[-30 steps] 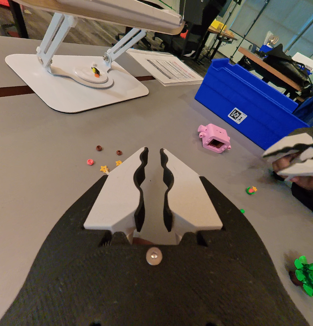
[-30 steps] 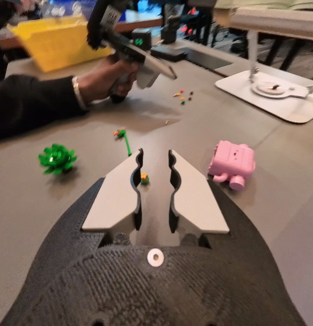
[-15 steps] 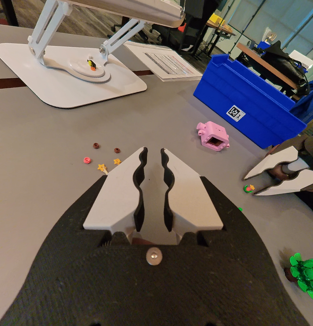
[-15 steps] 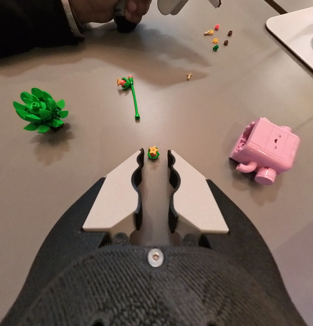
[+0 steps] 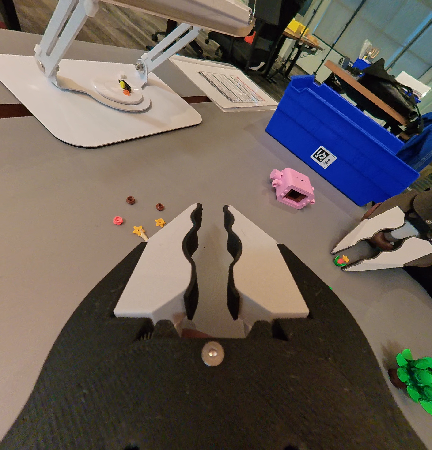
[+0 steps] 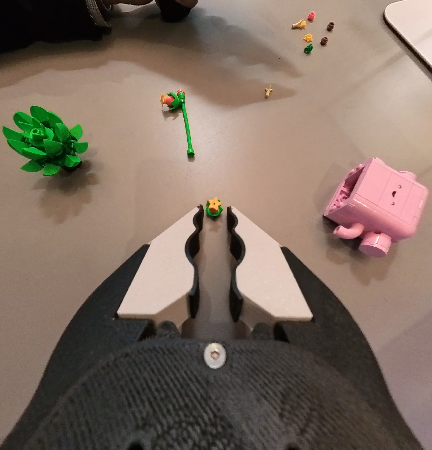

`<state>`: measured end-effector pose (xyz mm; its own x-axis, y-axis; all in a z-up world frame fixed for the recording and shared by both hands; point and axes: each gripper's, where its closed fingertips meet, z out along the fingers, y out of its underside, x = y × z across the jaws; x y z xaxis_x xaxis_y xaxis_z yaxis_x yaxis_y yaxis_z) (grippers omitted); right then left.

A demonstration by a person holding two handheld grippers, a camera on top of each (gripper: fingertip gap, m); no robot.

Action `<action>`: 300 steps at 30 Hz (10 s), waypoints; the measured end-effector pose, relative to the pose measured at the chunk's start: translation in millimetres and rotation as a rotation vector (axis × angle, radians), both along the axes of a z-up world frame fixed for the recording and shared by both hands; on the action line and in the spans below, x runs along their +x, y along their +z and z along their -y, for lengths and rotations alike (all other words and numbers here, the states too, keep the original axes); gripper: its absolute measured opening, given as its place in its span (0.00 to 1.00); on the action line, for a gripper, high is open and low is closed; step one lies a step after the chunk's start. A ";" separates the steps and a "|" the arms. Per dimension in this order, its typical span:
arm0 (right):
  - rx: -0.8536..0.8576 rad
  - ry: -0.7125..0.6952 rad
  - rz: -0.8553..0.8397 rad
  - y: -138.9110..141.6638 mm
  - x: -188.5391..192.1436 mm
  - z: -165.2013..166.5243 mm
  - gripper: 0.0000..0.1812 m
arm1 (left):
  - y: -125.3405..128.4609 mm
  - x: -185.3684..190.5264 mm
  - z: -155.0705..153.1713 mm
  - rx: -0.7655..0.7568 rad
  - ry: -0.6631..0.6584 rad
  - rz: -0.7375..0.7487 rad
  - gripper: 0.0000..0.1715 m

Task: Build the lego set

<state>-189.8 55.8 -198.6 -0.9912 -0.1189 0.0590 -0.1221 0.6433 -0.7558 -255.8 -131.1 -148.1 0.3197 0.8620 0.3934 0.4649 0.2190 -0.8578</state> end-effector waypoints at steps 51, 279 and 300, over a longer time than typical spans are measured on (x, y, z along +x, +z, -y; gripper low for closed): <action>-0.507 -0.194 0.027 81.0 -27.4 3.8 0.07 | -44.3 -20.2 5.0 -0.442 0.042 0.200 0.09; -0.003 -0.360 0.076 -0.8 -41.4 -7.6 0.11 | 36.6 21.7 -153.3 -0.677 -0.288 -0.393 0.03; -0.050 -0.291 0.146 9.8 -36.4 -11.6 0.13 | 35.5 21.6 -152.7 -0.696 -0.288 -0.394 0.03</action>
